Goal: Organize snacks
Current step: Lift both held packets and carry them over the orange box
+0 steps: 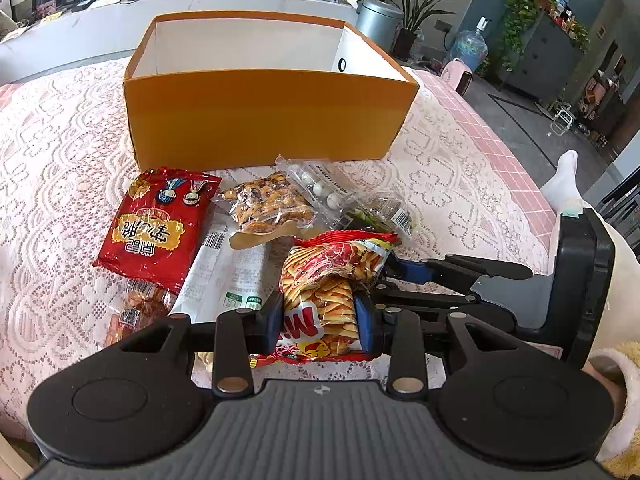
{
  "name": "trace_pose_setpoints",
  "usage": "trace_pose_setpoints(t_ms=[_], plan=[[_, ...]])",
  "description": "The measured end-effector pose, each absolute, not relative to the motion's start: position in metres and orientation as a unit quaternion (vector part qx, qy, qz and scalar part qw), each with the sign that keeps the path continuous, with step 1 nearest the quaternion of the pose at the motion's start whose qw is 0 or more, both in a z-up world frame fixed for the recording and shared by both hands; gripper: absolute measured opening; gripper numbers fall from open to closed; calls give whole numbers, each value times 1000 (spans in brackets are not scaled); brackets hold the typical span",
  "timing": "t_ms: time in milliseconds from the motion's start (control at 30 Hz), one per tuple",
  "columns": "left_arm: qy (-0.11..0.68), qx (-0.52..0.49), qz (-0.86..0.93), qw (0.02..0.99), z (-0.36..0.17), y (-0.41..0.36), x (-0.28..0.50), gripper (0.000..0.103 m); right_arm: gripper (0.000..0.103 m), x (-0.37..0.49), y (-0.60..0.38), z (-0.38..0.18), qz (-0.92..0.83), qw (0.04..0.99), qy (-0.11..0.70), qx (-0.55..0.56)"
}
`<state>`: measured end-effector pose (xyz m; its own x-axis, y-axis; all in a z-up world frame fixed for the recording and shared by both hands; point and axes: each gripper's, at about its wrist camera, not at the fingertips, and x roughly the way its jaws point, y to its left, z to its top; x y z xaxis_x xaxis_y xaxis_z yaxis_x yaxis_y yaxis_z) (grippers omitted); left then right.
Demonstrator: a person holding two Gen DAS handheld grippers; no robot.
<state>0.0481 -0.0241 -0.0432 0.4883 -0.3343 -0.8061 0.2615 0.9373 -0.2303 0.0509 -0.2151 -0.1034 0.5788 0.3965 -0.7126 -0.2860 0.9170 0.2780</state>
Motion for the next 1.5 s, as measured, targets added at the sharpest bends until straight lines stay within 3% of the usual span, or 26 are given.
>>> trace_pose_setpoints(t_ms=[667, 1100, 1500], plan=[[428, -36, -169, 887, -16, -21, 24, 41, 38, 19, -212, -63, 166, 888, 428, 25], [397, -40, -143, 906, 5, -5, 28, 41, 38, -1, -216, -11, 163, 912, 376, 1], [364, -41, -128, 922, 33, -1, 72, 41, 38, 38, -221, 34, 171, 930, 324, -20]])
